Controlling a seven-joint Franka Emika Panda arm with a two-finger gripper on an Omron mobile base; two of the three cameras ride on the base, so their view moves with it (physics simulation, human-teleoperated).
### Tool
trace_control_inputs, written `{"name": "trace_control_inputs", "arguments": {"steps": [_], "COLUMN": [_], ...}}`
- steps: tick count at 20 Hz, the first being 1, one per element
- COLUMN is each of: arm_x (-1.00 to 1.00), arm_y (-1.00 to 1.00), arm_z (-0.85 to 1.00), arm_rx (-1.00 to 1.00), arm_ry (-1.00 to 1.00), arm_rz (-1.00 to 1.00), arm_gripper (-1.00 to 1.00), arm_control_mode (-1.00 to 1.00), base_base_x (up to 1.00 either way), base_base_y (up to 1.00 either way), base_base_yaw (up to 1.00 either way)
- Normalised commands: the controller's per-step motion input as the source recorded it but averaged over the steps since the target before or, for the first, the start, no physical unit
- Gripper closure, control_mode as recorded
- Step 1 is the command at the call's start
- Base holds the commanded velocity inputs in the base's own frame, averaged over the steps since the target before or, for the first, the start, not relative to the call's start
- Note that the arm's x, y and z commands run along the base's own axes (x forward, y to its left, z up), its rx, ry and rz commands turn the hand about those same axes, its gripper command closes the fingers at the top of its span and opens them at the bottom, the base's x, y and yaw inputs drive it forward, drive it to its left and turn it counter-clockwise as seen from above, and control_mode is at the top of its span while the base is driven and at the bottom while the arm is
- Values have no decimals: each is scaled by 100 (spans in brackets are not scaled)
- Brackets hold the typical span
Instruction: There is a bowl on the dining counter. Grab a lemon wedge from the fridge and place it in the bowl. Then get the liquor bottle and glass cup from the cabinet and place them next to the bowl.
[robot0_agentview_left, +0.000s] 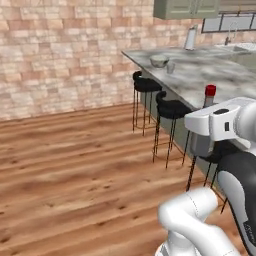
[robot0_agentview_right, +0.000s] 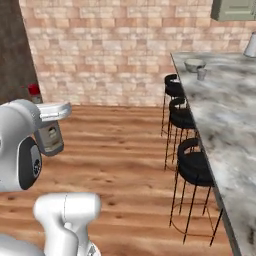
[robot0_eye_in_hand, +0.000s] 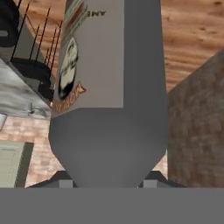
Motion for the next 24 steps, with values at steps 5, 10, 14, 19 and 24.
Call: {"name": "trace_control_inputs", "arguments": {"steps": [5,10,14,19,24], "arm_x": [0,0,0,0,0], "arm_y": [0,0,0,0,0], "arm_z": [0,0,0,0,0], "arm_rx": [0,0,0,0,0], "arm_ry": [0,0,0,0,0], "arm_rz": [0,0,0,0,0], "arm_gripper": [100,100,100,100,100], "arm_control_mode": [100,100,100,100,100], "base_base_x": [100,100,100,98,74], "base_base_y": [67,67,73,85,94], "base_base_yaw": [-56,-55,-55,-57,-54]}}
